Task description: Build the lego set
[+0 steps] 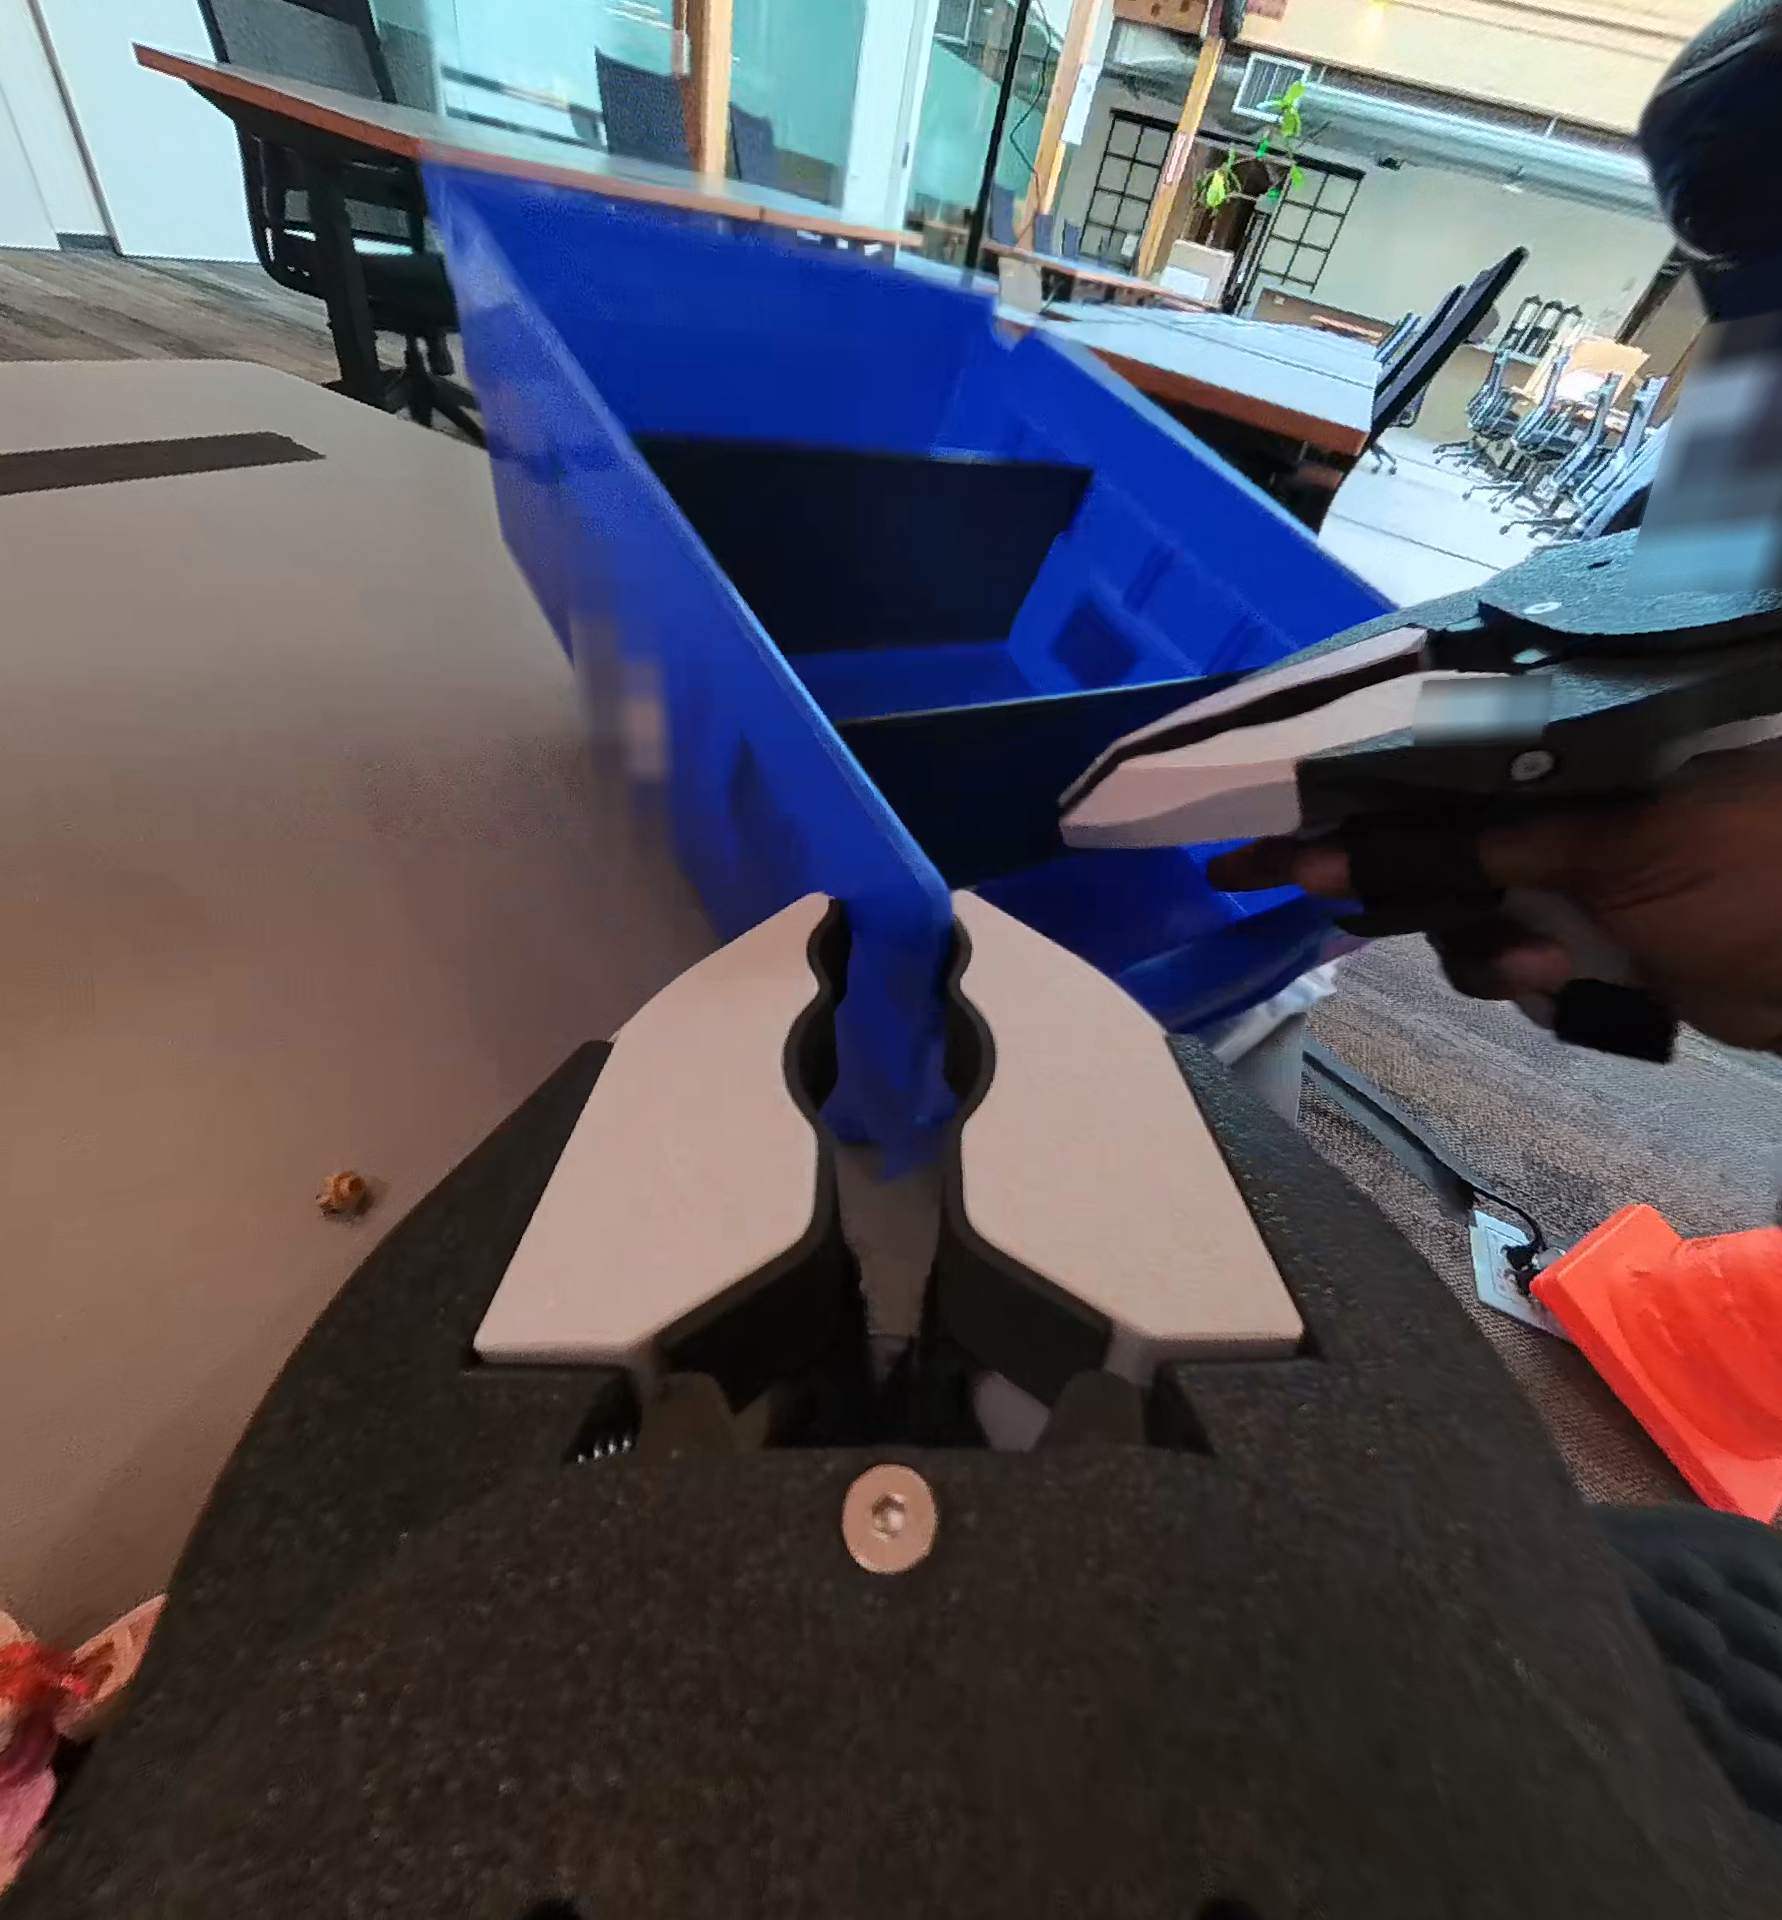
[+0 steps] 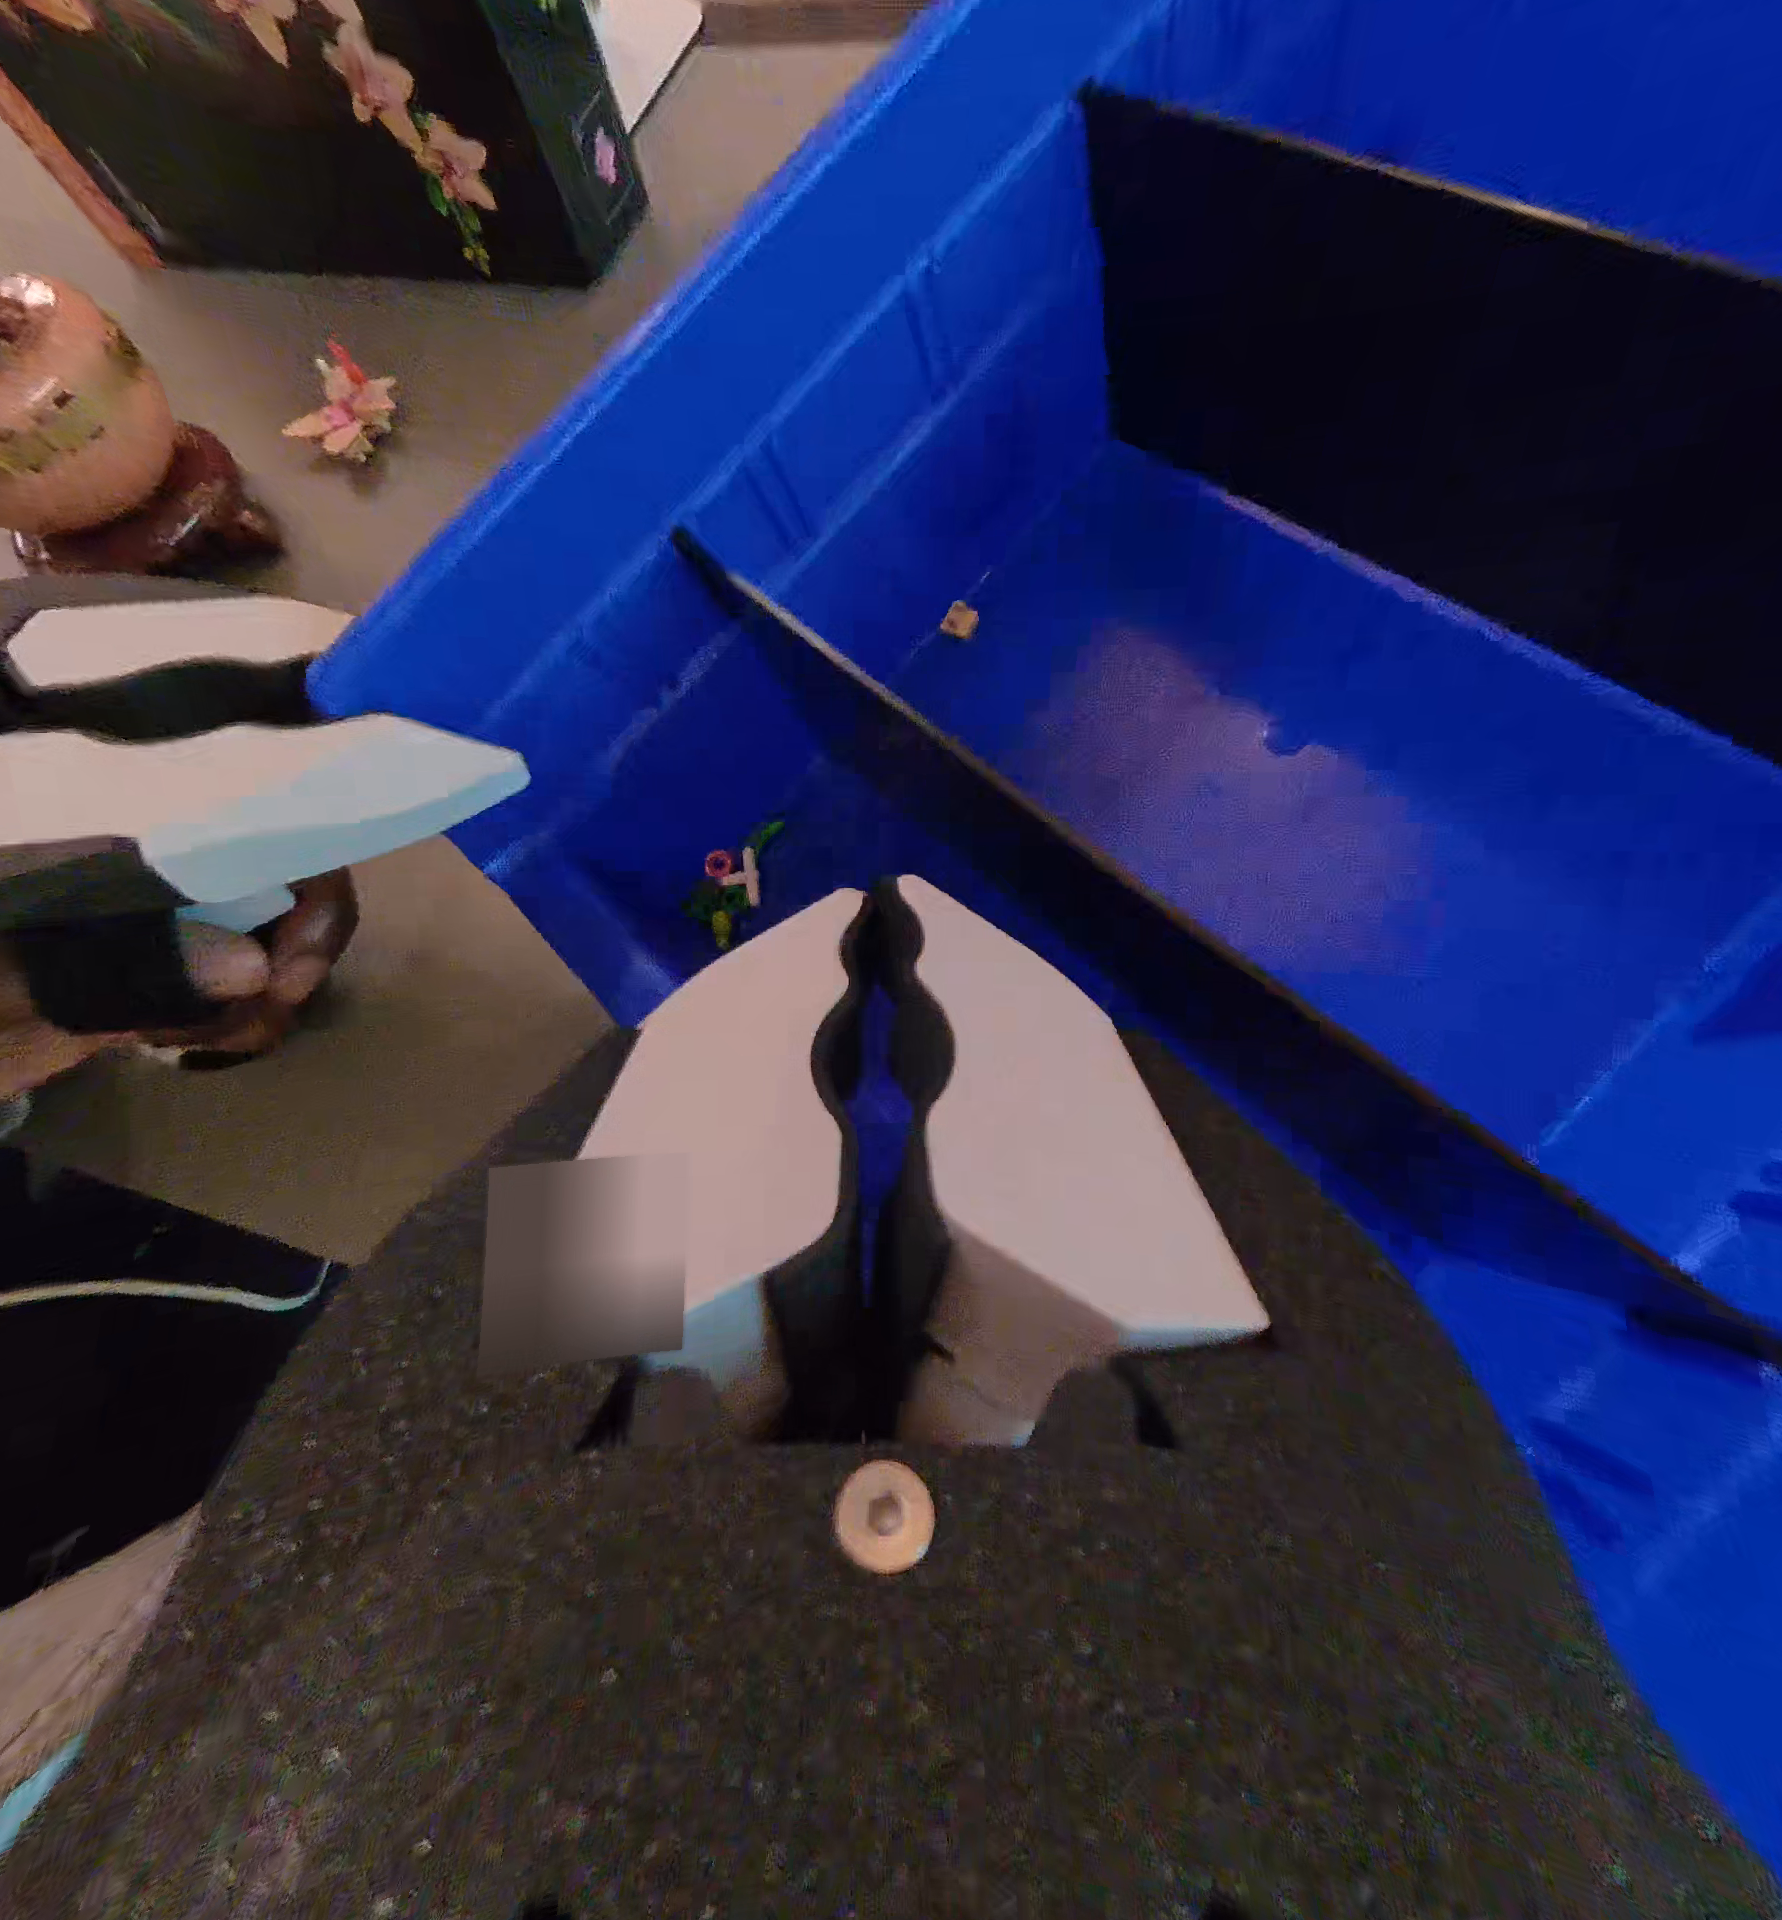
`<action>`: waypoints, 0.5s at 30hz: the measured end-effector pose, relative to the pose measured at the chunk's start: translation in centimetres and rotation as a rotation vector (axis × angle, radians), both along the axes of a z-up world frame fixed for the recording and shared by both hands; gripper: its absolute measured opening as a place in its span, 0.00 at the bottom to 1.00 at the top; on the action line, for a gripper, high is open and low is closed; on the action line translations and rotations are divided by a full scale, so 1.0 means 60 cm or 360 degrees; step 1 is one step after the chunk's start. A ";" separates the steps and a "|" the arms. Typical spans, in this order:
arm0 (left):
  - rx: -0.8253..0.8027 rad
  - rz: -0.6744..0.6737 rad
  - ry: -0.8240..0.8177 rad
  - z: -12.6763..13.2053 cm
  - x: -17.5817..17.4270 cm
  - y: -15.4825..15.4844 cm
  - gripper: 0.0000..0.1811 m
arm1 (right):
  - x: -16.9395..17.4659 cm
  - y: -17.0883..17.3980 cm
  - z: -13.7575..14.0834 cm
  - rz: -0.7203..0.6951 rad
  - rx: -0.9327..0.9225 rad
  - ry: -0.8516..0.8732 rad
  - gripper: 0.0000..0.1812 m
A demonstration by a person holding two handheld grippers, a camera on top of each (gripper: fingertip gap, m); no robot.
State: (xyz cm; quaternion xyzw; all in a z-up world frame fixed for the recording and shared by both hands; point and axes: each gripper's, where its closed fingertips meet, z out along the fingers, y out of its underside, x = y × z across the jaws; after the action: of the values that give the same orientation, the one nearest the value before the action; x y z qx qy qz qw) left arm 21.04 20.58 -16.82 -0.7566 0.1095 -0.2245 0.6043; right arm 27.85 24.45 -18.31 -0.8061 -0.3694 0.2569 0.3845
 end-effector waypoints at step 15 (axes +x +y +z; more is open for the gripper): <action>-0.0096 -0.0608 -0.0172 0.019 0.039 -0.051 0.13 | 0.001 -0.006 -0.033 0.1034 0.0070 -0.0171 0.07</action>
State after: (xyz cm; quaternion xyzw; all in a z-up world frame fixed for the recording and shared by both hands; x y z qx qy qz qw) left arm 23.38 17.50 -15.66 -0.7267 0.2118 -0.3784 0.5328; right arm 27.90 24.09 -20.30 -0.6500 -0.6324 0.3151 0.2797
